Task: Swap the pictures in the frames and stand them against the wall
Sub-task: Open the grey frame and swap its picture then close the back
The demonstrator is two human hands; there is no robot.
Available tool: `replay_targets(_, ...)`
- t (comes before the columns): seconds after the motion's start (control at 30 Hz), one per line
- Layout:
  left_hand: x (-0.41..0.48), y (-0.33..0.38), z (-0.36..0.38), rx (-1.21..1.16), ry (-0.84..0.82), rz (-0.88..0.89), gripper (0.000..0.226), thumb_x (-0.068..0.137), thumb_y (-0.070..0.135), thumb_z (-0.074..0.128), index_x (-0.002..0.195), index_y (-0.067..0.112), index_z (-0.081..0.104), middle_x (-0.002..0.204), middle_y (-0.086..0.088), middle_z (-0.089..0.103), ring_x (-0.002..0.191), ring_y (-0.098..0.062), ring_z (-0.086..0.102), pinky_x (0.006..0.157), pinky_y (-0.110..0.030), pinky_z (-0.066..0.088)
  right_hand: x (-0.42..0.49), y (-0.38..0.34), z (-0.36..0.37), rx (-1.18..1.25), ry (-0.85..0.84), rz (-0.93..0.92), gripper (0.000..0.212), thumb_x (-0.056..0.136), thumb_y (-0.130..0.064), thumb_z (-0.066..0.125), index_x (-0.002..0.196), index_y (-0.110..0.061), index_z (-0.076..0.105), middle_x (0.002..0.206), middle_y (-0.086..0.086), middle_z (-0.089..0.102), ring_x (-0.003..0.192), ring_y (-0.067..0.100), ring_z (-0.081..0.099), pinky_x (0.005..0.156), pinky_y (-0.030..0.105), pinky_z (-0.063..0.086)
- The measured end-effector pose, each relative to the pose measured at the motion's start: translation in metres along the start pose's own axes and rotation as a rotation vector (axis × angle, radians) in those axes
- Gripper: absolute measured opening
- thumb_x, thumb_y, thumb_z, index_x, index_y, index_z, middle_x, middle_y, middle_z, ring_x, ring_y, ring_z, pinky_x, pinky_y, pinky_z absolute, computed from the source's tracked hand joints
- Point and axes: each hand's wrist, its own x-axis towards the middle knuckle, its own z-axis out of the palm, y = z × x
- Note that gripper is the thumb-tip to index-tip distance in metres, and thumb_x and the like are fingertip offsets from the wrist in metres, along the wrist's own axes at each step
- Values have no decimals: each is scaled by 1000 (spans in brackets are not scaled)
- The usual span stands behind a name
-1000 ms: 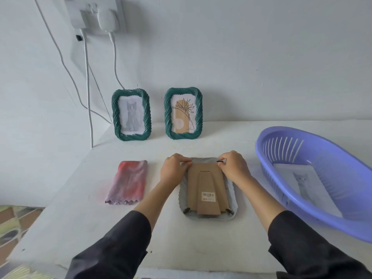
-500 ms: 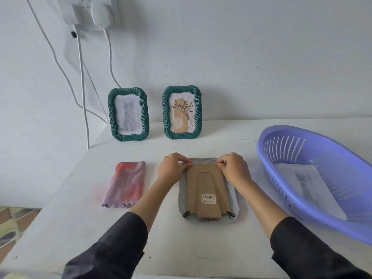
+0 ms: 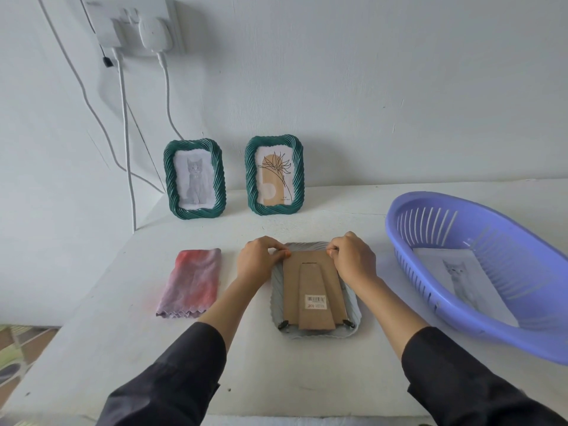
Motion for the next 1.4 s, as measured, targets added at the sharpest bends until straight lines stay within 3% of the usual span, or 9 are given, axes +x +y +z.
replay_targets(0.17,-5,3,-3,-55,-23,-60,20,85,34,64,95,20,75,100,1,71,83,-15,57,63,-24,39,-2,3,-1,42,-26,-1,24,92,-9,45,93,-12,68,104,10,58,89,25,58,63,26,34)
replay_targets(0.37,-19,-3,-11,-287,14,-131,24,89,18,60,113,16,67,108,-8,64,86,-19,56,80,-26,42,-8,12,-22,260,-113,-14,33,95,-11,44,124,-19,59,119,9,63,76,20,61,62,26,44)
replay_targets(0.43,-25,-4,-13,-271,11,-162,22,88,12,60,108,12,69,95,-7,63,84,-18,56,77,-25,42,-16,15,-29,307,-115,22,35,94,-9,46,125,-19,58,122,9,63,92,24,64,67,25,44)
replay_targets(0.53,-34,-3,-13,-247,-32,-180,20,86,9,60,102,10,71,85,-7,63,79,-19,56,76,-28,45,-31,19,-31,344,-166,107,33,90,-10,52,121,-16,61,114,10,65,103,23,60,75,22,38)
replay_targets(0.67,-43,-1,-12,-154,-65,-160,23,87,8,60,107,7,70,103,-12,69,94,-22,61,80,-24,42,-52,20,-29,381,-237,168,32,83,-10,64,115,-11,64,92,6,56,88,17,53,76,22,36)
replay_targets(0.9,-47,2,-13,-152,-47,-150,24,88,10,59,109,6,70,108,-13,69,104,-27,62,88,-29,45,-62,16,-34,412,-164,180,36,77,-1,66,113,-6,67,93,5,61,88,16,55,78,24,43)
replay_targets(1.13,-57,22,-18,-350,73,-129,22,90,13,56,106,10,70,103,-8,70,94,-22,62,85,-27,45,-51,-19,-85,195,204,-97,20,74,4,60,88,17,62,86,35,63,84,44,60,74,46,50)
replay_targets(1.23,-62,49,-26,-554,64,-93,24,92,11,50,111,12,66,90,-4,64,85,-20,57,82,-31,48,-45,-45,-97,33,171,-203,13,71,5,54,58,3,58,59,21,54,62,37,50,52,32,40)
replay_targets(1.4,-71,88,-40,-929,63,-125,26,98,16,41,122,20,51,88,-2,60,75,-12,57,66,-22,49,-55,-85,-96,120,-39,-383,17,83,-10,56,78,0,69,70,15,64,63,28,53,60,33,43)
